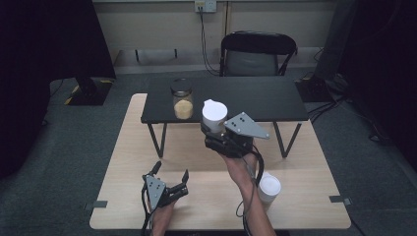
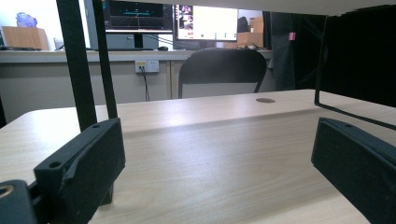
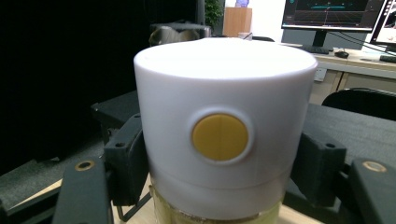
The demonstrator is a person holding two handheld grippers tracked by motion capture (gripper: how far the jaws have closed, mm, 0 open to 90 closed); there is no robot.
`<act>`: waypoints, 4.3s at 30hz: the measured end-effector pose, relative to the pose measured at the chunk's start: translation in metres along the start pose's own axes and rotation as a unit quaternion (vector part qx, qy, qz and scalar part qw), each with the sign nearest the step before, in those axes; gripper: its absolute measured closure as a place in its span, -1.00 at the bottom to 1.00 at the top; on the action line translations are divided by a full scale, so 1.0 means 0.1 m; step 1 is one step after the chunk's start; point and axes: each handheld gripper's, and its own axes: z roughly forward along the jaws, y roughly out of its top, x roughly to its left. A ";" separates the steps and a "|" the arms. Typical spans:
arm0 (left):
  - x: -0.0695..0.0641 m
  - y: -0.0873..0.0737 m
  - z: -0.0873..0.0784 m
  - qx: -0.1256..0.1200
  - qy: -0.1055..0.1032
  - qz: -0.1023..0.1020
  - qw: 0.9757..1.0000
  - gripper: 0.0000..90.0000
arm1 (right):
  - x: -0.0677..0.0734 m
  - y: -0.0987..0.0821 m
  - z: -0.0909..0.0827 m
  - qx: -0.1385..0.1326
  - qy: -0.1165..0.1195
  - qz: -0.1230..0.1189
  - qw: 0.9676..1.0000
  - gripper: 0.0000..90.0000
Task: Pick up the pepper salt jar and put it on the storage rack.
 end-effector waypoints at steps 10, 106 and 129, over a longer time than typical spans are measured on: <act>0.00 0.00 0.00 0.000 0.000 0.000 1.000 -0.95 | -0.07 0.14 0.10 0.001 -0.009 -0.002 1.000 -0.33; 0.00 0.00 0.00 0.000 0.001 0.001 1.000 -0.93 | -0.43 0.31 0.71 -0.029 -0.040 0.031 0.998 -1.00; 0.00 0.00 0.00 0.000 0.001 0.001 1.000 -0.93 | -0.40 0.36 0.55 -0.054 -0.040 0.026 0.997 -1.00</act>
